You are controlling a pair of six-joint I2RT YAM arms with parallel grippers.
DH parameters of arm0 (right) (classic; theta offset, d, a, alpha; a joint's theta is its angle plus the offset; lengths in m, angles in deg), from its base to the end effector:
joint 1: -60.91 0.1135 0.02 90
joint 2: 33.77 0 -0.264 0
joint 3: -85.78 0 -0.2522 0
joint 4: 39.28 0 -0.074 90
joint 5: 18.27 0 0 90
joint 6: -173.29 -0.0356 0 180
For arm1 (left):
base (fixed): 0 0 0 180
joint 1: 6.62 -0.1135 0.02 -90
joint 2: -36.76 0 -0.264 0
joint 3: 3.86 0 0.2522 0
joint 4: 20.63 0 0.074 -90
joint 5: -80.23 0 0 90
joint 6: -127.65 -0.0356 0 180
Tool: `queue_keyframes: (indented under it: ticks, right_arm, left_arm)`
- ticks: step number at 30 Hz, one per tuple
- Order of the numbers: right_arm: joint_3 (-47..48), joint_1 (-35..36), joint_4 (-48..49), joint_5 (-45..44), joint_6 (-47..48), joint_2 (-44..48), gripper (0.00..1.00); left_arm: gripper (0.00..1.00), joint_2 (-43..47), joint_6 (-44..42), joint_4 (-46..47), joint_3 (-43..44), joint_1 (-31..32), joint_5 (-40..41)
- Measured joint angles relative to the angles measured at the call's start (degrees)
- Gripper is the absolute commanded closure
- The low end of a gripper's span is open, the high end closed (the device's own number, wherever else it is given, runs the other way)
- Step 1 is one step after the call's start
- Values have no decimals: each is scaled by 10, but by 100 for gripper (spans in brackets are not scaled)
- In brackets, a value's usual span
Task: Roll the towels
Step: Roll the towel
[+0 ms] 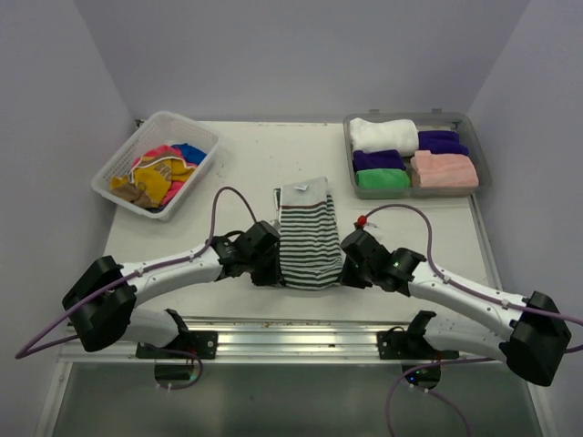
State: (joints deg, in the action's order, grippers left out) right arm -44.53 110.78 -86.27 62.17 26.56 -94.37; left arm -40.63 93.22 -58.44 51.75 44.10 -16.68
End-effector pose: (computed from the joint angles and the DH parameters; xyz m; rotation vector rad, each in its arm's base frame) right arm 0.1309 0.1461 0.2033 0.2210 2.6278 0.4764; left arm 0.1562 -0.1977 0.1833 -0.0733 2.8296 -0.7180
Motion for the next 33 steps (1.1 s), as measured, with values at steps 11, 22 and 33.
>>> queue_keyframes:
  ticks: [11,22,33]
  right_arm:
    - [110,-3,-31,-63,42,-102,96]
    - [150,-52,-13,-75,70,-184,96]
    - [158,-101,44,-59,86,-251,95]
  left_arm:
    - [100,-26,3,-15,69,-44,12]
    - [100,-81,-37,-17,111,-111,5]
    - [100,-156,-58,3,130,-135,-3]
